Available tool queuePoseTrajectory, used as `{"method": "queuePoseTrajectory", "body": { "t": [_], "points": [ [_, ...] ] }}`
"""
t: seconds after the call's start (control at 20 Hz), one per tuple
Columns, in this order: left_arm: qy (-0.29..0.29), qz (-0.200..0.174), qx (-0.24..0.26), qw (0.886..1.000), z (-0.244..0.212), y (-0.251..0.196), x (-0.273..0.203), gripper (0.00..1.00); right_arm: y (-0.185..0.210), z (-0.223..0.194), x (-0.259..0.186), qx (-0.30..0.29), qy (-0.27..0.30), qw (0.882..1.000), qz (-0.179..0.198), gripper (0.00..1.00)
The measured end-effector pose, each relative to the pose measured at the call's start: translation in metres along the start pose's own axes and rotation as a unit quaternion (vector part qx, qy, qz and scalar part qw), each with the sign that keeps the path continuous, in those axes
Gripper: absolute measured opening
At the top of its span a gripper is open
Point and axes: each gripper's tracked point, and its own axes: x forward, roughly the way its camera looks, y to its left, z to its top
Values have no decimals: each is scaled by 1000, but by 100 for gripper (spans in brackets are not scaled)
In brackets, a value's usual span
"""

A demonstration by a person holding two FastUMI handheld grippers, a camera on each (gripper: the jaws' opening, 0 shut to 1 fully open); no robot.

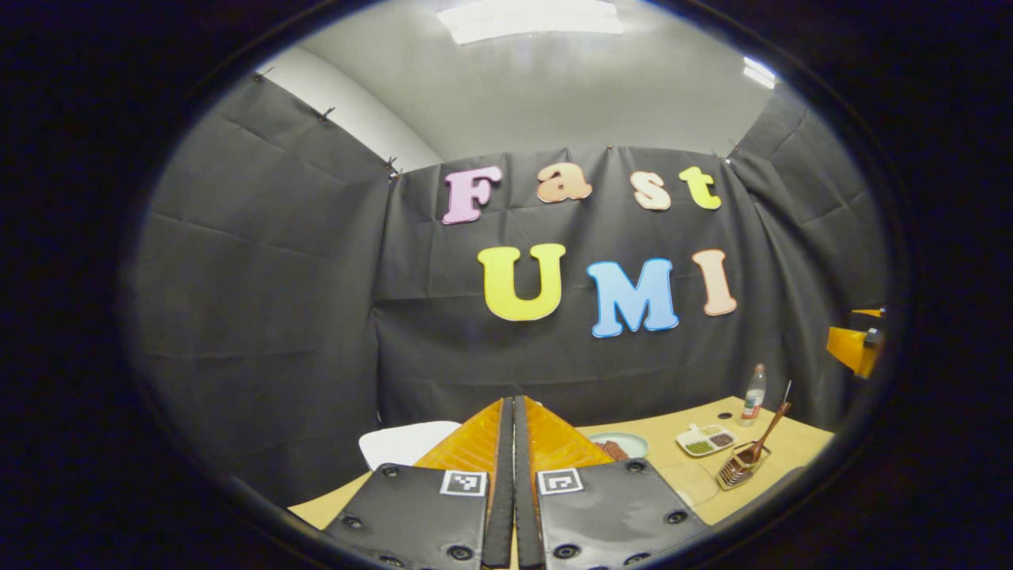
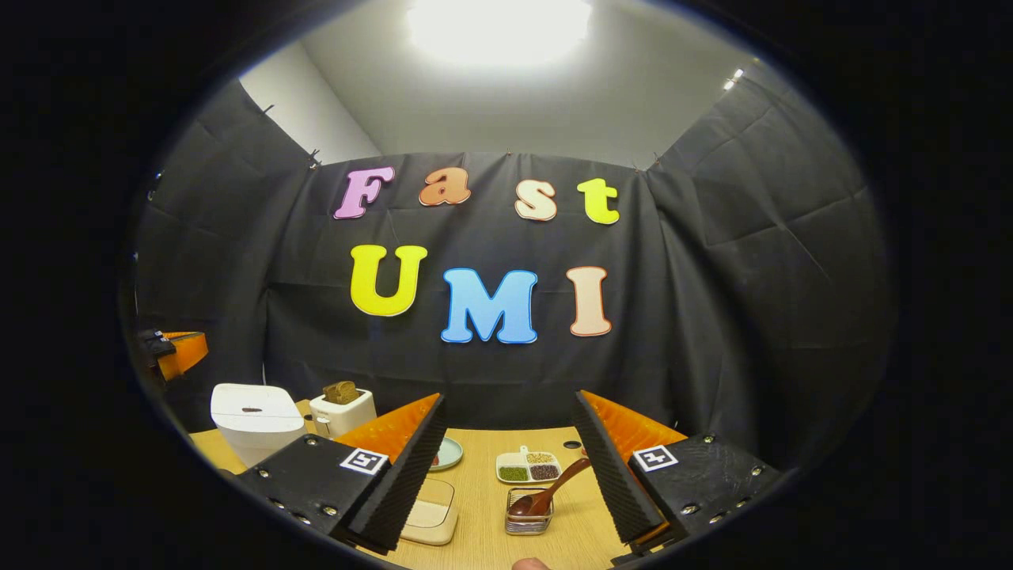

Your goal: Close the left gripper, press the button to open the rice cooker; take a wooden spoon from the chopstick holder with the right hand, scoop a spoonful of rice and pour it into the rice cooker, then put the wooden spoon back into the chopstick holder.

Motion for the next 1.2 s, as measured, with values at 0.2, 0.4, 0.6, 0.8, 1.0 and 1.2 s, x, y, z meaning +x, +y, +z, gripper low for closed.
{"method": "queuePoseTrajectory", "body": {
  "t": [0.2,0.4,0.6,0.8,1.0,1.2],
  "points": [
    [15,-3,-12,1000,-13,18,22,10,3,-5,-2,-1,7,1000,-12,96],
    [34,7,-31,999,-36,40,47,10,4,-7,-5,-2,10,1000,-28,96],
    [50,18,-42,998,-57,65,75,10,6,-11,-6,-7,16,999,-42,96],
    [75,23,-42,996,-87,83,102,10,7,-17,-8,-7,26,998,-56,96],
    [113,13,-44,993,-125,88,121,10,7,-20,-12,-16,34,997,-74,96],
    [146,4,-48,988,-163,86,140,10,5,-21,-16,-20,39,995,-90,96]
  ]
}}
